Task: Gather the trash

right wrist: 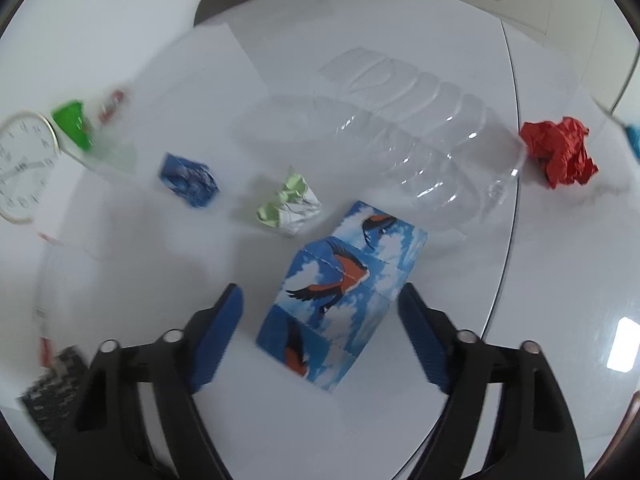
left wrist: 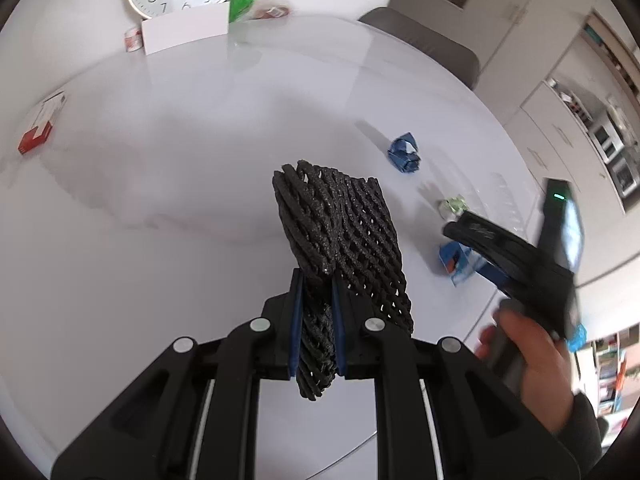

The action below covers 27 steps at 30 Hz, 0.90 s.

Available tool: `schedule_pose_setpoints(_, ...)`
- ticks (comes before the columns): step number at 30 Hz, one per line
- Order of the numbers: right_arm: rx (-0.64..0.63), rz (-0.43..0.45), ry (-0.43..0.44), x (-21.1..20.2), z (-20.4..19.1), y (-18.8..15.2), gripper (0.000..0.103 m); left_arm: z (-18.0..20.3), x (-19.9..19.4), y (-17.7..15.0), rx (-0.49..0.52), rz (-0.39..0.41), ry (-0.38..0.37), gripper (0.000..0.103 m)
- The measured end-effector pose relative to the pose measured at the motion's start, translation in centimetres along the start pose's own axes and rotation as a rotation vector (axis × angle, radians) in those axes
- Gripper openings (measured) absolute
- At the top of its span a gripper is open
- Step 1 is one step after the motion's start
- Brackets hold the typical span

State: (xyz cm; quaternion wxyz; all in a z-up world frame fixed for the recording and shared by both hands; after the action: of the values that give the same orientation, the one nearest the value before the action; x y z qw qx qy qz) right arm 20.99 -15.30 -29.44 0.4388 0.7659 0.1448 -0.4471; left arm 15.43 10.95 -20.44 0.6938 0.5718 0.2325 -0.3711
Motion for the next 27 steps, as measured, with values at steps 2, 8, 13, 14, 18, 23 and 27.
schedule_pose_setpoints(2,-0.018,0.009,-0.012,0.1,0.2,-0.2,0.063,0.0,-0.3,0.0,0.005,-0.003,-0.019,0.013)
schedule_pose_setpoints(8,-0.065,0.018,0.063,-1.7,0.5,-0.6,0.050,-0.7,-1.4,-0.6,0.022,-0.013,-0.048,0.013)
schedule_pose_setpoints(13,-0.109,0.034,0.143,-5.3,0.7,-1.2,0.050,-0.2,-2.9,-1.7,0.060,-0.021,-0.074,0.013)
schedule_pose_setpoints(14,-0.112,0.036,0.160,-6.3,1.1,-1.4,0.050,0.2,-3.3,-2.0,0.071,-0.021,-0.082,0.013)
schedule_pose_setpoints(18,-0.135,0.045,0.233,-10.6,3.2,-2.3,0.034,2.2,-4.9,-3.1,0.115,-0.021,-0.106,0.013)
schedule_pose_setpoints(23,-0.142,0.039,0.272,-15.1,7.6,-4.0,0.026,5.6,-6.4,-5.0,0.162,-0.028,-0.158,0.013)
schedule_pose_setpoints(27,-0.122,0.019,0.273,-16.2,11.2,-5.2,0.025,7.9,-7.1,-6.3,0.190,-0.025,-0.159,0.013)
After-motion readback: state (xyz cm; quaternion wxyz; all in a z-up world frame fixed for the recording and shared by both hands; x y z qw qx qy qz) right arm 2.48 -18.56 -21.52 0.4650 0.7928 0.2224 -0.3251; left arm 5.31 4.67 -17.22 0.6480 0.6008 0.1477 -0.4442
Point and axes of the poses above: each gripper's, at about its wrist camera, not at the fingertips, and x roughly the way its jaws point, z to its right, y to its top, the point moved 5 cm from there along x, roughly the way its jaws point, and after that the axes turned 13 degrees about z, right-handed, at the moved point
